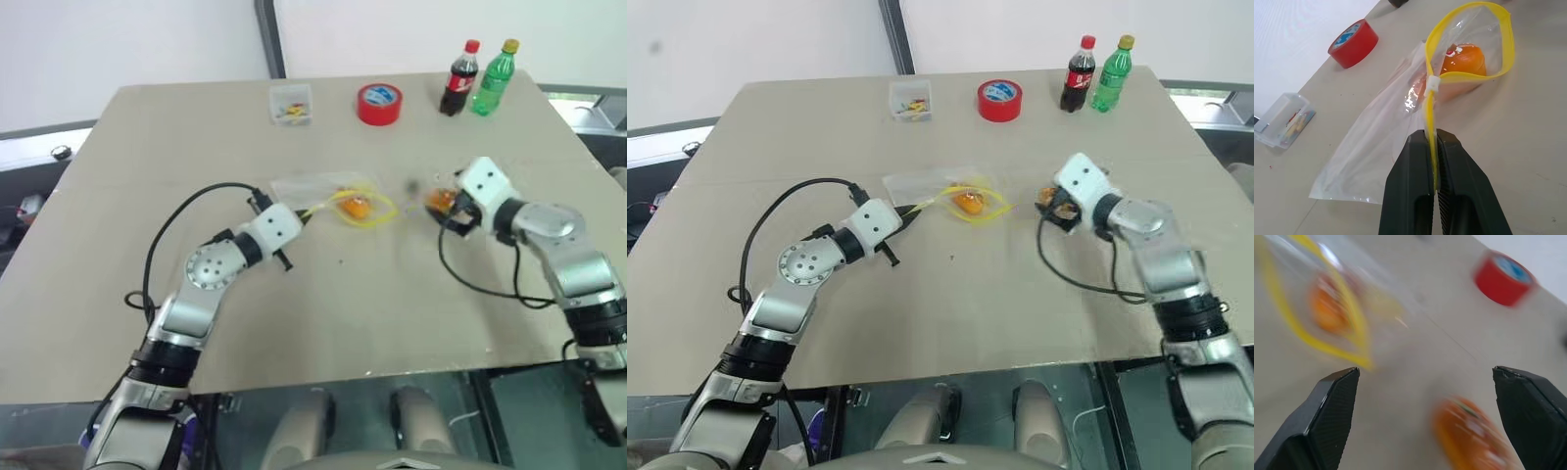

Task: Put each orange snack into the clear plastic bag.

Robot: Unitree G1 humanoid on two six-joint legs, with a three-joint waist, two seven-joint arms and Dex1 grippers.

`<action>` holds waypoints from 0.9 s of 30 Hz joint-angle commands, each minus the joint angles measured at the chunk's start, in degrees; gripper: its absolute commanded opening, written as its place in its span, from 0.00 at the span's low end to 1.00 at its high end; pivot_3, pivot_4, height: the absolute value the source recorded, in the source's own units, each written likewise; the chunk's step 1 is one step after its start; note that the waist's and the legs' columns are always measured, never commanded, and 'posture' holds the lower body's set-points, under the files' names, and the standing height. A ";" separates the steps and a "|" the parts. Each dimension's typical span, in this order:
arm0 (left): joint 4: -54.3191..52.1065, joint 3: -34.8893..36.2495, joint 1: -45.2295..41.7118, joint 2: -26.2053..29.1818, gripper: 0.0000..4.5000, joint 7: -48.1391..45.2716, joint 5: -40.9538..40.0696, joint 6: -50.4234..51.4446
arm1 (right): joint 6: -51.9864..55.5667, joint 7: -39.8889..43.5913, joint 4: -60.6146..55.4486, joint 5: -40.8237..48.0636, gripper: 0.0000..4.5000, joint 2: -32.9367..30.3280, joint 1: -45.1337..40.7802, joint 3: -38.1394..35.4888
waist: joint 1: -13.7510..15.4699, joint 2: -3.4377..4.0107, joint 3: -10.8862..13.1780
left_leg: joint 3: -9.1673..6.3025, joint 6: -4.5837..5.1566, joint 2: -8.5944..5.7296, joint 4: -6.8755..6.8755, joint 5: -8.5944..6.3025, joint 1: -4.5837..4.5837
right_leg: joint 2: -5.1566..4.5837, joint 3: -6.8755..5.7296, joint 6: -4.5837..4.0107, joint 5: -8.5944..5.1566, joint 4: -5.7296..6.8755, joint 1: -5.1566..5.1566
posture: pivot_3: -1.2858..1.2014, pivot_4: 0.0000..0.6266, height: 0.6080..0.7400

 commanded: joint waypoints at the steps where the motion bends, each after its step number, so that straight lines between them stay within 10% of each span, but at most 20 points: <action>1: -1.40 0.78 -0.23 0.42 0.00 -0.07 -0.09 -0.74 | -10.10 3.77 13.70 -2.93 0.99 0.11 -5.35 1.47 | -0.34 0.00 0.00 | 0.04 0.00 0.05 0.00 0.00 0.02 | 0.03 0.02 0.00 0.00 -0.01 0.00 | 0.52 0.24 1.00; 7: -2.57 0.85 0.29 0.66 0.00 -0.53 -0.30 -0.64 | -16.35 6.96 35.13 -2.38 0.99 4.51 -12.68 -0.14 | -0.21 -0.02 0.01 | 0.10 -0.01 0.06 0.01 0.01 0.02 | 0.01 0.09 0.00 0.01 -0.03 0.01 | 0.52 0.24 1.00; 16: -4.73 2.06 1.75 1.01 0.00 -0.11 -1.06 0.02 | -19.91 6.54 42.69 -2.33 0.29 5.46 -15.78 -2.94 | -0.11 -0.01 0.01 | 0.06 -0.01 0.06 0.00 0.01 0.00 | 0.01 0.07 -0.01 0.01 -0.03 0.01 | 0.52 0.24 1.00; 27: -5.74 2.04 1.74 0.99 0.00 -0.56 -1.22 -0.52 | 18.11 3.65 -16.96 14.96 0.20 14.23 4.51 -1.85 | -0.19 0.01 0.00 | -0.01 0.00 0.13 -0.02 -0.01 -0.06 | 0.05 0.07 -0.01 0.00 0.04 -0.11 | 0.52 0.24 1.00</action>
